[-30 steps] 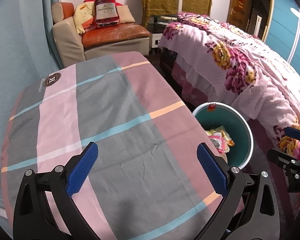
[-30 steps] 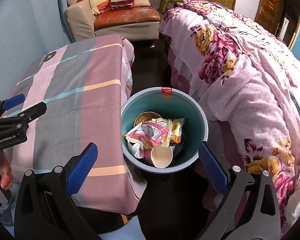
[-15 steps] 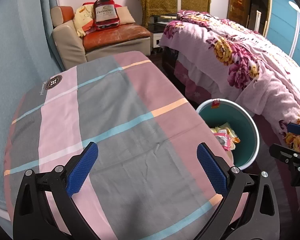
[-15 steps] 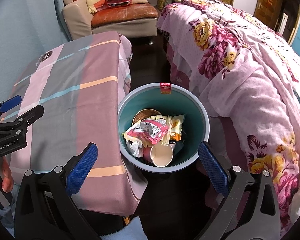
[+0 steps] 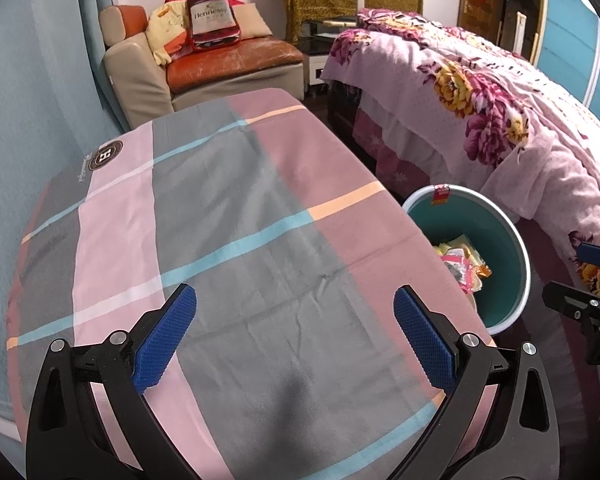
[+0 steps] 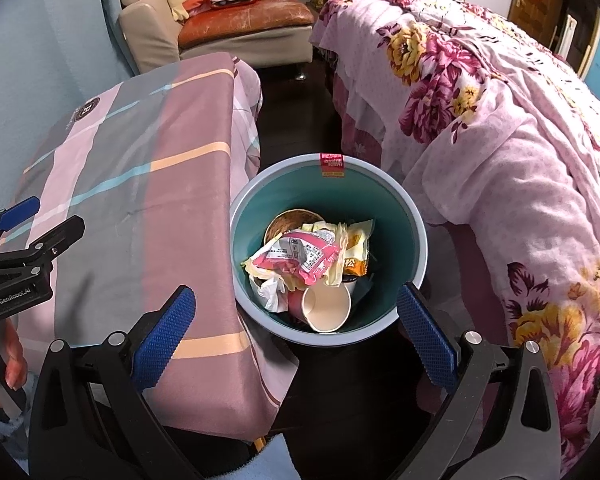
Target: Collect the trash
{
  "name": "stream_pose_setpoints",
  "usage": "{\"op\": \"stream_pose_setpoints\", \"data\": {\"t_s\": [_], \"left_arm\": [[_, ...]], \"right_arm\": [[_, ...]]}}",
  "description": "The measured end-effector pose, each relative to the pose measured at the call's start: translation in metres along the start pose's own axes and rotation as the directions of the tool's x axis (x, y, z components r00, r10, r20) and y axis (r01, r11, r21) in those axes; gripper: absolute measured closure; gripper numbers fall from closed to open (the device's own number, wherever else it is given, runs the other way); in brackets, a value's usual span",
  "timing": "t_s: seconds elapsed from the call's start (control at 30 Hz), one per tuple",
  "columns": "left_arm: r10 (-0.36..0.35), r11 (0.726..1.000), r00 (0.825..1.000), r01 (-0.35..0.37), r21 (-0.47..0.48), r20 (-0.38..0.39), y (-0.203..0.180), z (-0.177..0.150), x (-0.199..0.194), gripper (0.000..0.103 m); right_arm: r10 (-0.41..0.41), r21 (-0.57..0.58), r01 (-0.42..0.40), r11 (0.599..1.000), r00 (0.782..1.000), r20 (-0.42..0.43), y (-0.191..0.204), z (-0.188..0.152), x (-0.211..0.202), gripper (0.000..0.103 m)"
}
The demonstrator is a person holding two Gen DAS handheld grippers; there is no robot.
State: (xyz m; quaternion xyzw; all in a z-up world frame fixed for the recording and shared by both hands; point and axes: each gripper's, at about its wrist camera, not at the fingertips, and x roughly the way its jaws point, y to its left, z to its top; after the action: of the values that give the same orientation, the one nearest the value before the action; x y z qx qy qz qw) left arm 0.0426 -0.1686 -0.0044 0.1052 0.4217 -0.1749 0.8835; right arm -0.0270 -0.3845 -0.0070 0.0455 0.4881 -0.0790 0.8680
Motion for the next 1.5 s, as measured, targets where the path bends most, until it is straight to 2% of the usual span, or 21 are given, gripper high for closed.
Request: {"op": "stream_pose_setpoints", "data": {"t_s": [0.7, 1.5], "left_arm": [[0.003, 1.000, 1.000, -0.003, -0.009, -0.015, 0.003, -0.004, 0.009, 0.004], [-0.021, 1.000, 1.000, 0.021, -0.021, 0.002, 0.006, -0.004, -0.001, 0.004]], "right_arm": [[-0.003, 0.000, 0.003, 1.000, 1.000, -0.017, 0.002, 0.002, 0.010, 0.007], [-0.038, -0.011, 0.039, 0.999, 0.999, 0.010, 0.002, 0.003, -0.006, 0.007]]}}
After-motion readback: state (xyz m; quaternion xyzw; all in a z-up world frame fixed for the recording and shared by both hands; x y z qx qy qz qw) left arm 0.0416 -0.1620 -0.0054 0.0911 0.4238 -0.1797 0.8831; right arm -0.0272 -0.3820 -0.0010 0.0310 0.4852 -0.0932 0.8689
